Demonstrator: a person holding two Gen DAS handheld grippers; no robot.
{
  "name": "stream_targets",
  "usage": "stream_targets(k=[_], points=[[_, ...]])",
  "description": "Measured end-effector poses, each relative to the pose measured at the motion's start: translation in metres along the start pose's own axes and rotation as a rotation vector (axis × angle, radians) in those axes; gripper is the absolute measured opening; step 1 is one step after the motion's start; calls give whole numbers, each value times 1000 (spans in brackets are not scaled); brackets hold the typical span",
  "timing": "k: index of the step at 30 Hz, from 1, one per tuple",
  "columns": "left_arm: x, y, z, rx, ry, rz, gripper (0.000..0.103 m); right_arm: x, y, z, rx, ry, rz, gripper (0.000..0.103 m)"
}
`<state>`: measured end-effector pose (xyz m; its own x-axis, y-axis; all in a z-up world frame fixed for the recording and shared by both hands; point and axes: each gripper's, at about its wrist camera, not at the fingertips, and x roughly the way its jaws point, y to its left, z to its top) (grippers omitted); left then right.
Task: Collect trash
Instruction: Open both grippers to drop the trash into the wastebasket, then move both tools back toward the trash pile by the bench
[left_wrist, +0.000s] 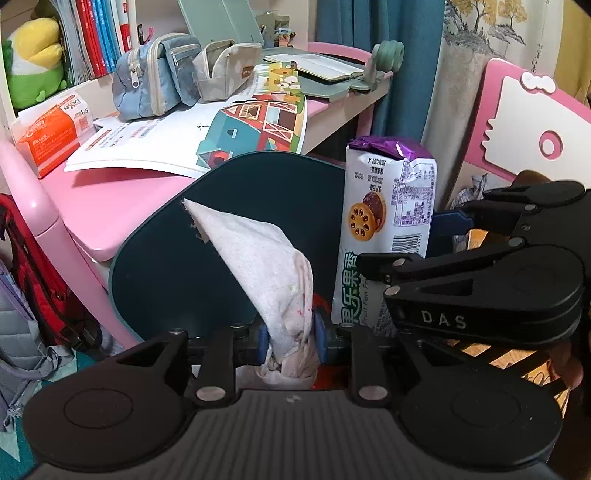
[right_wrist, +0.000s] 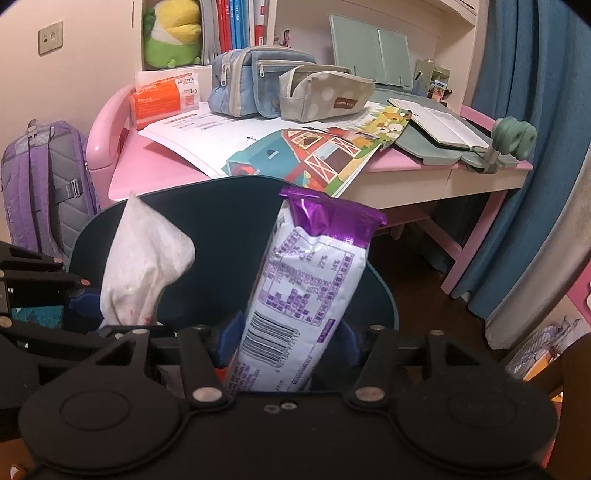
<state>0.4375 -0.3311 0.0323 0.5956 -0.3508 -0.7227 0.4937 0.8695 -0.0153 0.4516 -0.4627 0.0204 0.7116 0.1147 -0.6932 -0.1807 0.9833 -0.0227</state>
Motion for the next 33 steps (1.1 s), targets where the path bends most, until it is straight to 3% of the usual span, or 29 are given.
stream_targets(k=[3, 5, 7, 18, 33], points=[[0, 0, -1, 0, -5, 11, 34, -2, -1, 0, 9, -5, 8, 56], [-2, 0, -2, -3, -15, 16, 58, -3, -3, 0, 18, -6, 13, 57], [-5, 0, -4, -1, -35, 26, 67, -4, -3, -1, 24, -8, 20, 58], [-35, 2, -8, -48, -80, 19, 71, -43, -1, -3, 32, -59, 24, 59], [-137, 22, -53, -92, -188, 73, 74, -126, 61, -17, -81, -139, 70, 59]])
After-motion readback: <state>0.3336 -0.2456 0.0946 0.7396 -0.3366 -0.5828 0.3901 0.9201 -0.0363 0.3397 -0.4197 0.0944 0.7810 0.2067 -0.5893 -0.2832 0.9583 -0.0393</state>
